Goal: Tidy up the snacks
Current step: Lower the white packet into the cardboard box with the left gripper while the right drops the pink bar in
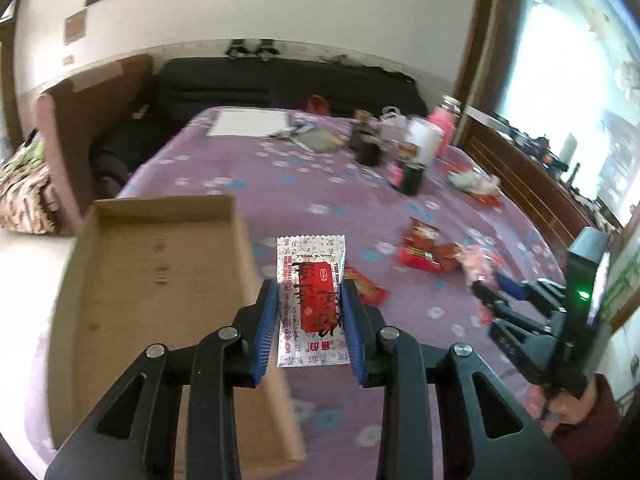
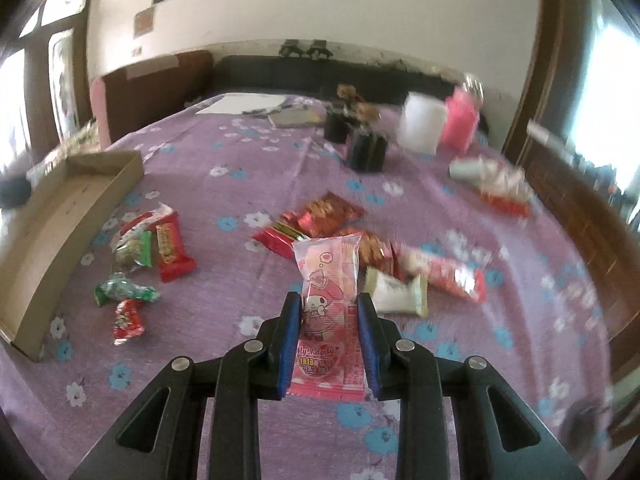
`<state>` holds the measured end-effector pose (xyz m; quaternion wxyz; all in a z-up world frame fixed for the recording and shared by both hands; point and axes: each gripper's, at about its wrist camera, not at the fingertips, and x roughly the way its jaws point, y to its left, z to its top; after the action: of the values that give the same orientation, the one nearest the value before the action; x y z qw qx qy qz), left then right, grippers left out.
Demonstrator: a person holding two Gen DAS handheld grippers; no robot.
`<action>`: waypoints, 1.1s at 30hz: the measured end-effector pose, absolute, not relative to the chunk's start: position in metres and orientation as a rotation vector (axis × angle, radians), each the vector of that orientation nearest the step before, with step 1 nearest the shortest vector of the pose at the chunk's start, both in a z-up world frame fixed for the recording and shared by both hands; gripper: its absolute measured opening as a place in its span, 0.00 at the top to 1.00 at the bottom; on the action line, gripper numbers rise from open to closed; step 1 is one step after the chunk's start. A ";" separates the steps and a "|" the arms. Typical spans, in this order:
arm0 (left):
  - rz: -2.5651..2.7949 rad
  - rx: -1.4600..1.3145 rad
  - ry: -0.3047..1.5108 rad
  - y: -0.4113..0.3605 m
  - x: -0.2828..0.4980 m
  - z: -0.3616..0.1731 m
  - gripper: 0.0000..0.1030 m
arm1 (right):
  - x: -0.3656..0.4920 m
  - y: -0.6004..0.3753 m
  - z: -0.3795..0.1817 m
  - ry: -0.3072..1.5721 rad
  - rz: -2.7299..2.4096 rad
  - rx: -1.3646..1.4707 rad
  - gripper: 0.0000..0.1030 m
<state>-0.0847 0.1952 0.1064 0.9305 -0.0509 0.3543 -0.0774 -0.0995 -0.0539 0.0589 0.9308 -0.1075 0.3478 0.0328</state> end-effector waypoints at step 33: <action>0.090 -0.294 0.871 0.337 0.034 0.049 0.58 | 0.043 0.187 0.061 0.916 0.577 -0.102 0.73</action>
<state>0.0344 0.3367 0.0487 0.8952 -0.1418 0.4203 0.0436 0.0427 0.1866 0.0608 0.8557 -0.0485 0.4359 0.2746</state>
